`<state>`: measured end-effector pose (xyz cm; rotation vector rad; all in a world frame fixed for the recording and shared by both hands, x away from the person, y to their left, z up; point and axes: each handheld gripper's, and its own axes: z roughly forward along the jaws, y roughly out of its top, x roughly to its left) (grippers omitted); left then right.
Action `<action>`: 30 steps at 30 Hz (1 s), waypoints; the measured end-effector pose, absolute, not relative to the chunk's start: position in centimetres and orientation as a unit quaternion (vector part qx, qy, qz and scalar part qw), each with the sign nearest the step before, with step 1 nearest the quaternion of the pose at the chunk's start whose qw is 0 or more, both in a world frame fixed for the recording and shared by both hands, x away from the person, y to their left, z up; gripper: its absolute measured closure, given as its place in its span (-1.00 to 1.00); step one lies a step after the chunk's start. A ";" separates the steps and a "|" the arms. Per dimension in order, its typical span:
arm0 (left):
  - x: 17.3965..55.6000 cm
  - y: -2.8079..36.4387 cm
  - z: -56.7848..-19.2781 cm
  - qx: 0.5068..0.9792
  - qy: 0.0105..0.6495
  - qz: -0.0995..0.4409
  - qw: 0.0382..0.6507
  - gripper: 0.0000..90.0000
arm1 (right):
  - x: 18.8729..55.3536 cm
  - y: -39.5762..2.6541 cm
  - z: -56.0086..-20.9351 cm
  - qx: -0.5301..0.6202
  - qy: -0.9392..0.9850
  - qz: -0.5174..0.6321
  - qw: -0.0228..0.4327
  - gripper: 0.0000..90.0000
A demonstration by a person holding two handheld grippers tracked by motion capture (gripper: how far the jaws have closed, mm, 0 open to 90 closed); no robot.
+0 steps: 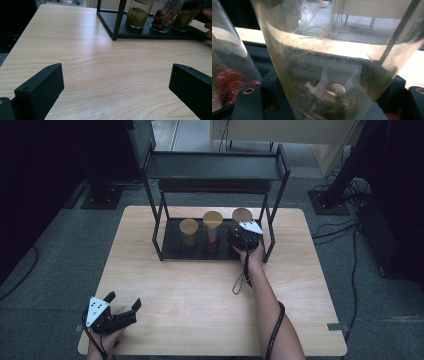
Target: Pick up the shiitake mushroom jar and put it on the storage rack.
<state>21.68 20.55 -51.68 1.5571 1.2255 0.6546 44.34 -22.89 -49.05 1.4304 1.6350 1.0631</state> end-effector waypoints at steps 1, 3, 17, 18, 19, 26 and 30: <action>21.7 20.5 -51.7 0.645 0.508 0.271 0.503 -1.00 | 44.3 -22.9 -49.0 0.553 0.633 0.410 0.354 -0.45; 21.7 20.5 -51.7 0.645 0.507 0.271 0.503 -1.00 | 44.4 -22.8 -49.0 0.554 0.633 0.408 0.355 -0.45; 21.7 20.6 -51.7 0.643 0.513 0.271 0.501 -1.00 | 45.4 -23.2 -48.8 0.558 0.637 0.401 0.349 -0.45; 21.7 20.6 -51.7 0.642 0.513 0.271 0.501 -1.00 | 45.5 -23.2 -48.8 0.559 0.638 0.400 0.348 -0.45; 21.7 20.6 -51.7 0.642 0.513 0.271 0.501 -1.00 | 45.6 -23.2 -48.8 0.560 0.637 0.399 0.348 -0.45; 21.8 20.6 -51.7 0.641 0.515 0.270 0.501 -1.00 | 45.4 -23.4 -48.9 0.559 0.631 0.409 0.348 -0.48; 21.8 20.6 -51.7 0.643 0.514 0.270 0.500 -1.00 | 45.1 -23.7 -49.2 0.566 0.627 0.411 0.343 -0.71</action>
